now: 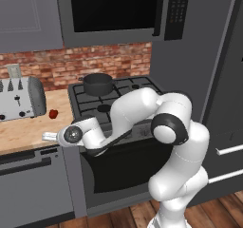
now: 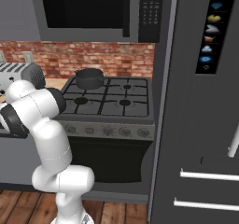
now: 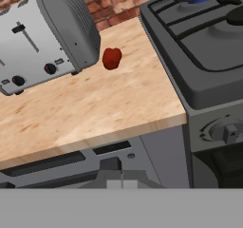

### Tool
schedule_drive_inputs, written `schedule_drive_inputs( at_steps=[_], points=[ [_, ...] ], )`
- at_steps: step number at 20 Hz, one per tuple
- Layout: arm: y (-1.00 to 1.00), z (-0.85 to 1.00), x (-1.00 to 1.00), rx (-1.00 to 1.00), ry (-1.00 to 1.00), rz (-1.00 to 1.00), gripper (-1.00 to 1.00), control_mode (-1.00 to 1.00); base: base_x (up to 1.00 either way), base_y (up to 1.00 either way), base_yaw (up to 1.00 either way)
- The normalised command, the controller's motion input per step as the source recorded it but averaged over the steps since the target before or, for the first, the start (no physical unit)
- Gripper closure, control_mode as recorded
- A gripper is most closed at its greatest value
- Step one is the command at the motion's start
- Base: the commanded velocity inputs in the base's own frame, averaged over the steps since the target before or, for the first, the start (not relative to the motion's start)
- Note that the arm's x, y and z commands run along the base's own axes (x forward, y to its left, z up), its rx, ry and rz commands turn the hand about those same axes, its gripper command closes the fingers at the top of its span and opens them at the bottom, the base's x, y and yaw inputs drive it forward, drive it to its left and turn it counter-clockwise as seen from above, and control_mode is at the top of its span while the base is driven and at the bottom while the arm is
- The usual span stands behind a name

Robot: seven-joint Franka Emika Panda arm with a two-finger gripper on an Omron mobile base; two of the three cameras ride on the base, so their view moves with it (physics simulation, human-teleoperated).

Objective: Turn on the burner for the pot on the stove. Wait thirty seconds for the pot to heat up. Then add the bell pepper to the pot.

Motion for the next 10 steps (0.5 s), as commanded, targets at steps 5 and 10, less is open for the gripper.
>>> schedule_drive_inputs(
  at_steps=[5, 10],
  points=[
    [0.00, 0.00, 0.00, 0.00, 0.00, 0.00, 1.00, -1.00, 0.00, 0.00, 0.00],
    [0.00, 0.00, 0.00, 0.00, 0.00, 0.00, 1.00, -1.00, 0.00, 0.00, 0.00]
  ],
)
